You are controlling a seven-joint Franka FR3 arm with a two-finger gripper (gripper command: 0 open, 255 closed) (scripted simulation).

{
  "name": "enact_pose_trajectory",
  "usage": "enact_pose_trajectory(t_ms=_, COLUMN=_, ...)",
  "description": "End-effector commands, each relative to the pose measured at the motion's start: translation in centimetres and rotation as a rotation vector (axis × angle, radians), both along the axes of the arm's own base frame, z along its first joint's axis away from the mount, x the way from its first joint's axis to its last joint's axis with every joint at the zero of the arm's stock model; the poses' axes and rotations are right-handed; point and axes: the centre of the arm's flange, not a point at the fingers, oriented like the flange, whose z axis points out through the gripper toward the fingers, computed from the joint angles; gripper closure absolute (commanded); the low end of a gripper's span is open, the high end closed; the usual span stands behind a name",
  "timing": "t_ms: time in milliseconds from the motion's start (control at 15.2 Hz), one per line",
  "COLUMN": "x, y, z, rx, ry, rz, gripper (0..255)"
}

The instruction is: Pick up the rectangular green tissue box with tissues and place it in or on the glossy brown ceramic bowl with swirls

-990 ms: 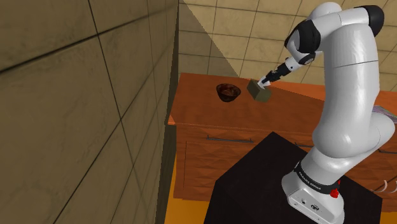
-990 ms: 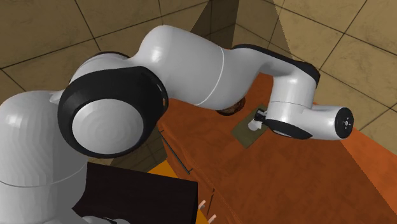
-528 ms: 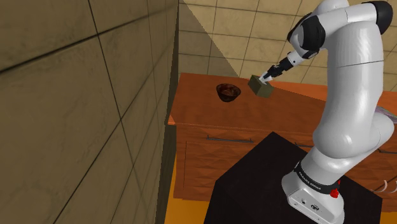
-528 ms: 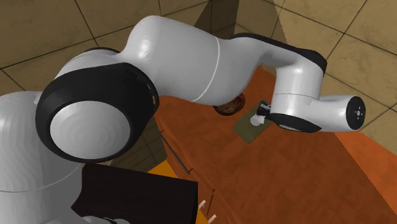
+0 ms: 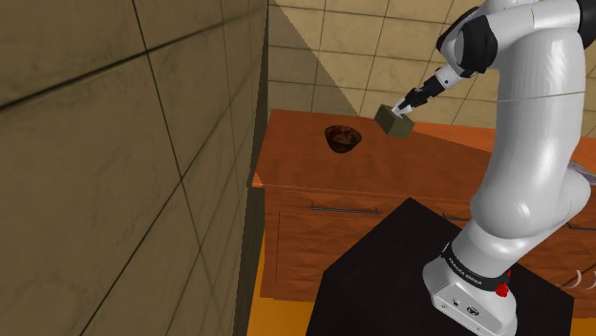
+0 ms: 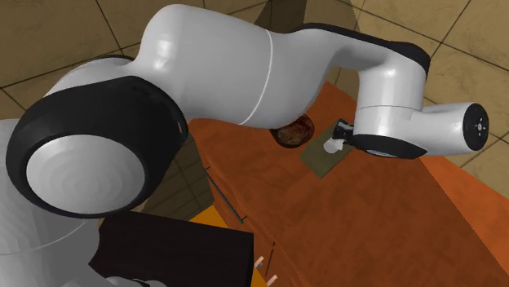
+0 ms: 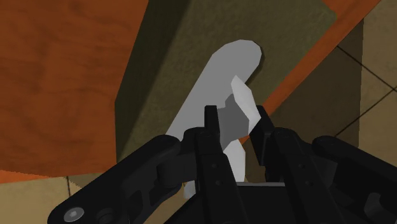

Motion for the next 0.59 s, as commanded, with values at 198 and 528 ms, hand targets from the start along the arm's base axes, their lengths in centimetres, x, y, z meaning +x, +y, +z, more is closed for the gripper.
enact_pose_trajectory(t_ms=198, x=3.0, y=2.3, z=1.8, rx=0.000, ry=0.000, rz=0.000, gripper=255)
enact_pose_trajectory(t_ms=528, x=8.1, y=6.2, z=3.1, rx=0.000, ry=0.000, rz=0.000, gripper=255)
